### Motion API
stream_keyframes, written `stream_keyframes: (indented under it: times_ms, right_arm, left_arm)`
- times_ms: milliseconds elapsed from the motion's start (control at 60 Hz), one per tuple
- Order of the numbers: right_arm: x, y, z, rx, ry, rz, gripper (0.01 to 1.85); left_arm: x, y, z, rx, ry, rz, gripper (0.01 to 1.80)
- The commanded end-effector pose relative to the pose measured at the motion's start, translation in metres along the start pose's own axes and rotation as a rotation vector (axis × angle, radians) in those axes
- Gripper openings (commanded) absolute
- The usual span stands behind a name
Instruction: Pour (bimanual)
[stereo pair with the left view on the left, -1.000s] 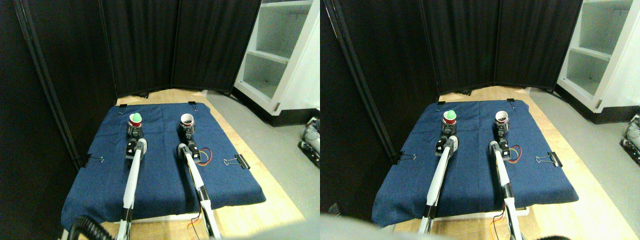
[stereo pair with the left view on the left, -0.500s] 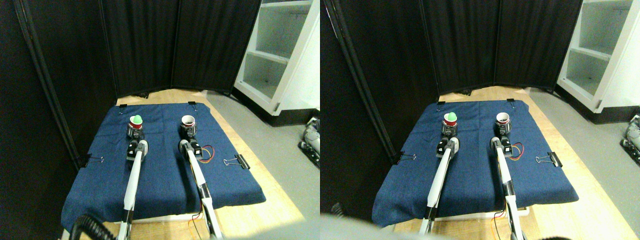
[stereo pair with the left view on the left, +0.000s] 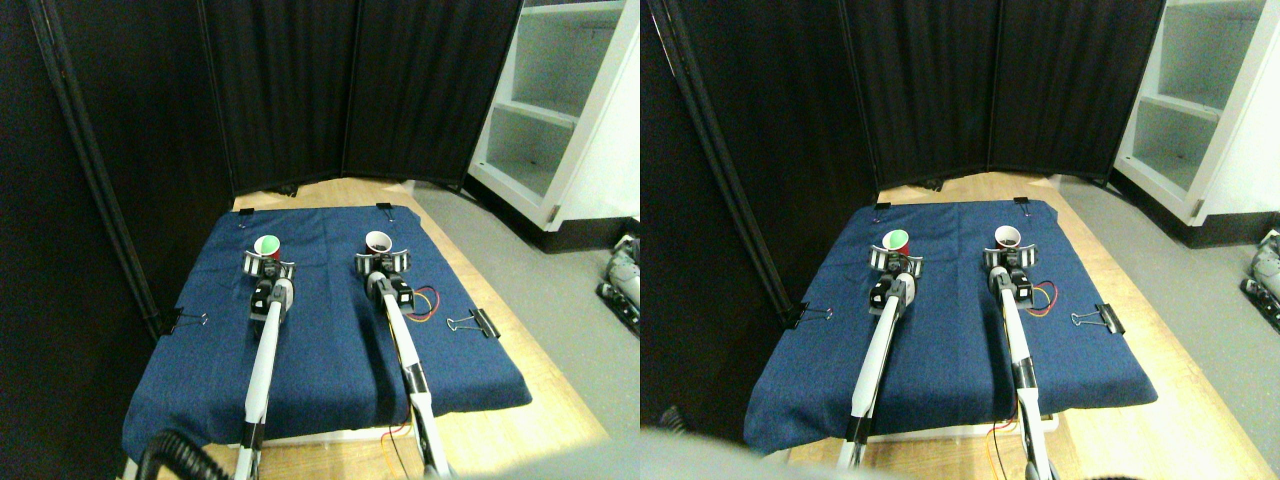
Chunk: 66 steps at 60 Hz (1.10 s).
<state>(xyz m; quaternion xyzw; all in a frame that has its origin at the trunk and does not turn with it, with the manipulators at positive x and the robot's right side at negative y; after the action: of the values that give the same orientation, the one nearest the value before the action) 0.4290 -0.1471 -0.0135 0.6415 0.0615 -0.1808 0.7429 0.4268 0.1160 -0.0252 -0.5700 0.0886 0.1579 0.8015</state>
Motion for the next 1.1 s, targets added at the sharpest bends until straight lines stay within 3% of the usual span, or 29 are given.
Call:
stream_keyframes:
  times_ms: [17,250,383,550,800,867,900,1033,1100]
  right_arm:
    - [-0.001,0.009,0.000,0.030,0.004,0.034,1.73]
    - [-0.008,0.009,0.002,0.022,0.004,0.041,1.70]
    - [-0.018,0.012,0.005,0.027,0.001,0.075,1.66]
    - [-0.035,0.017,0.008,0.024,0.025,0.137,1.59]
    - [-0.053,0.026,0.012,0.036,0.058,0.206,1.47]
    - [-0.057,0.028,0.012,0.037,0.063,0.218,1.39]
    - [-0.061,0.031,0.011,0.030,0.039,0.245,1.11]
    - [-0.067,0.037,0.009,0.030,0.023,0.285,0.68]
    - [-0.069,0.038,0.009,0.038,0.014,0.294,0.57]
  left_arm:
    - [-0.001,-0.003,-0.003,-0.013,-0.009,-0.026,1.60]
    - [-0.011,-0.001,-0.002,-0.049,-0.017,-0.040,1.59]
    - [-0.024,-0.006,0.003,-0.049,-0.015,-0.070,1.46]
    - [-0.042,-0.016,0.009,-0.103,0.043,-0.109,1.37]
    - [-0.067,-0.028,0.016,-0.133,0.075,-0.155,1.35]
    - [-0.072,-0.032,0.017,-0.099,0.082,-0.178,1.33]
    - [-0.075,-0.037,0.019,-0.043,0.093,-0.214,1.26]
    - [-0.078,-0.045,0.024,-0.025,0.091,-0.241,1.09]
    - [-0.080,-0.046,0.024,-0.024,0.081,-0.251,0.97]
